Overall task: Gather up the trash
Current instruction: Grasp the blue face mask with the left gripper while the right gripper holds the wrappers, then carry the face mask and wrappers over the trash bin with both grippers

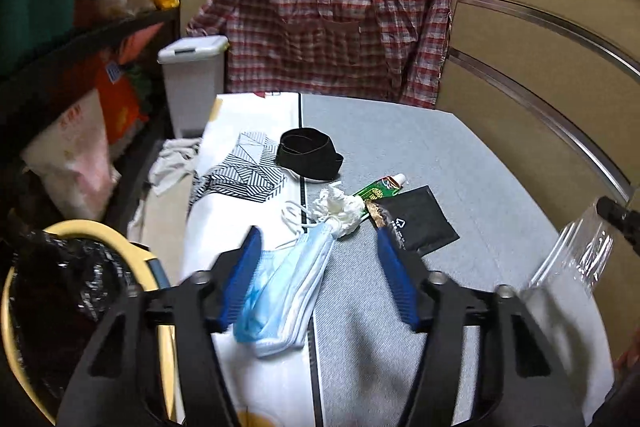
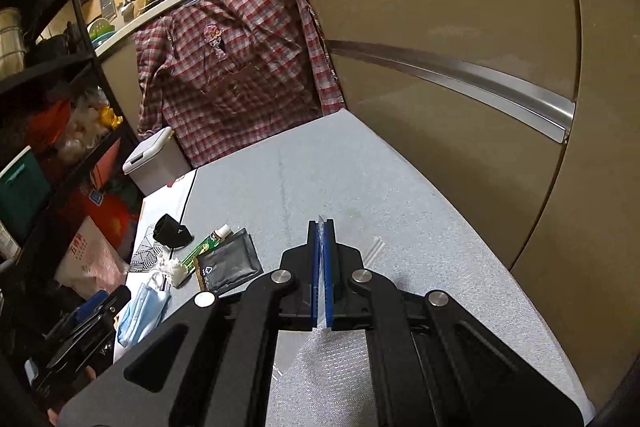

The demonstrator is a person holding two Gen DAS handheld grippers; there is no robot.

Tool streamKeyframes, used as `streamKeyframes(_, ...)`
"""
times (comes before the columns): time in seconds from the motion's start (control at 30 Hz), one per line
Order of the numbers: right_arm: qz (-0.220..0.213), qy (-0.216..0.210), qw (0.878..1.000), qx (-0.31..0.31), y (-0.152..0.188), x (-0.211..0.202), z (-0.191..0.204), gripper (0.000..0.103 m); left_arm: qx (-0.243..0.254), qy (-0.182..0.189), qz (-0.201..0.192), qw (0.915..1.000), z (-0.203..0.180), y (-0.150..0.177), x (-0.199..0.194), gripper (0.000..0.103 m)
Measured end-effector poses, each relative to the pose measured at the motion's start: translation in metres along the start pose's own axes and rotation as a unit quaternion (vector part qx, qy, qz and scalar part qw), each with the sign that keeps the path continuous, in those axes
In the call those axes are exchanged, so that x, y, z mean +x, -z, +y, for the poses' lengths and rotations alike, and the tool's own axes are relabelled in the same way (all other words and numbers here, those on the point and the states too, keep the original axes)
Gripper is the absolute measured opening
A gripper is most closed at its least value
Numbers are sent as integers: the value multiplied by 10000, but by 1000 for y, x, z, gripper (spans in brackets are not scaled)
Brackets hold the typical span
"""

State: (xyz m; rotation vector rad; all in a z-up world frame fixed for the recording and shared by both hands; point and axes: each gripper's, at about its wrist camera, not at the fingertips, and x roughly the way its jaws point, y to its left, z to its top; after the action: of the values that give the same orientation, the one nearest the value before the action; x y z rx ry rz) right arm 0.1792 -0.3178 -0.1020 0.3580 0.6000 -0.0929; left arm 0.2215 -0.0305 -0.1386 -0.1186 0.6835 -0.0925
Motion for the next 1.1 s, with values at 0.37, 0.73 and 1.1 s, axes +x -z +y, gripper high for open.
streamKeyframes(0.37,87,-96,9999,1,2,7,3,3,15,273,760,9967,12,7,44,12)
streamKeyframes(0.73,-24,-191,9998,-69,-1,-3,11,2,-25,346,112,9993,8,-10,0,5)
streamKeyframes(1.1,-244,-919,9949,-346,-5,-40,59,2,122,177,-583,9981,22,-32,-95,5)
